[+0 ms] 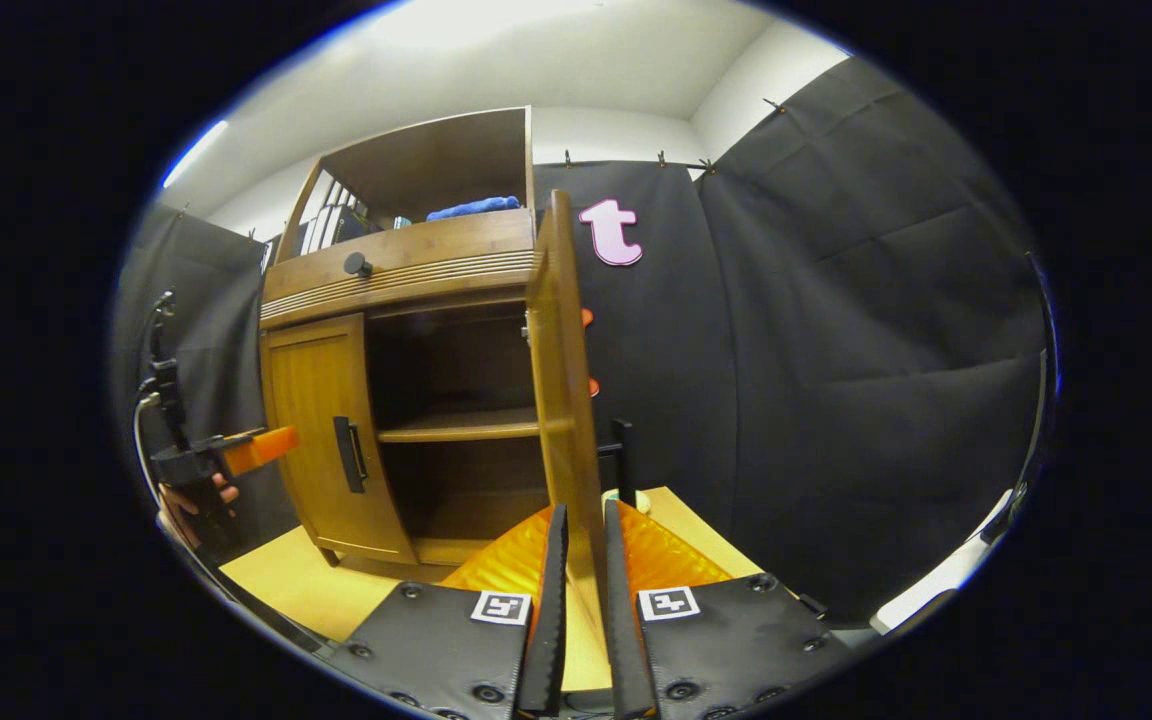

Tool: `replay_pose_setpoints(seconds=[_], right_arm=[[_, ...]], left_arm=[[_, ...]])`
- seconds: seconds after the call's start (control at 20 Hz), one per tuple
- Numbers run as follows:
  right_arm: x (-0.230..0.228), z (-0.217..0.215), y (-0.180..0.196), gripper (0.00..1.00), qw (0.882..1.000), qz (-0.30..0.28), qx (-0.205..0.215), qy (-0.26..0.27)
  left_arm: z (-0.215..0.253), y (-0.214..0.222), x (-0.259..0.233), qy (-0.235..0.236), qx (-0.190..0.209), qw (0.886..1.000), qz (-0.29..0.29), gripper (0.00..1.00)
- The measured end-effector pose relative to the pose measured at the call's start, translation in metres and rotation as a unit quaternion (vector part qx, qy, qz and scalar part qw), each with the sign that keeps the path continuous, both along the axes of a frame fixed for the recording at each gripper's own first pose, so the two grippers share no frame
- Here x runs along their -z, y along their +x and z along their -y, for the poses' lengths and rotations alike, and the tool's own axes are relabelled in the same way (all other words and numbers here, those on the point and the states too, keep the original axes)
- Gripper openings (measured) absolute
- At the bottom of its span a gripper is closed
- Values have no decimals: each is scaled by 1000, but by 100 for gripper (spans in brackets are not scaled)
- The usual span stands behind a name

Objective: Open the right door of the double-door shoe cabinet with the right hand, and open the left door with the left hand.

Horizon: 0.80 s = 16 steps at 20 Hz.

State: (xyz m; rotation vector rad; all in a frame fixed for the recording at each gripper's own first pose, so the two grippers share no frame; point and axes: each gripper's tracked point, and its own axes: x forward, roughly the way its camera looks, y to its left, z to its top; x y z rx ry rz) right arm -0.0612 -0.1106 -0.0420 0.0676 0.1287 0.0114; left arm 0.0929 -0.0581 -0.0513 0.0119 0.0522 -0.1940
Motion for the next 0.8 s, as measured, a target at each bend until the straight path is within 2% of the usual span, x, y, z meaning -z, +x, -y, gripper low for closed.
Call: replay_pose_setpoints(seconds=[0.1,0.4,0.45,0.55,0.65,0.7,0.75,0.8], right_arm=[[3,-11,-4,27,1000,-5,4,-2],[12,-17,-8,100,1000,-21,10,2],[14,-15,-10,96,1000,-23,12,3],[15,-12,-15,96,1000,-24,15,7],[19,-11,-17,96,999,-30,19,8],[18,-10,-16,100,999,-29,20,8],[16,-11,-16,96,999,-27,20,9],[15,-13,-16,96,999,-25,20,8]], left_arm=[[6,13,14,4,-2,1000,-9,94],[13,76,37,25,-11,1000,0,92],[15,79,42,29,-10,1000,-1,92],[17,87,48,38,-8,999,-3,92],[20,95,51,38,-7,999,0,92],[20,98,52,34,-4,999,-1,92],[19,101,55,27,-3,1000,-3,92],[16,104,55,24,-9,1000,-5,82]])
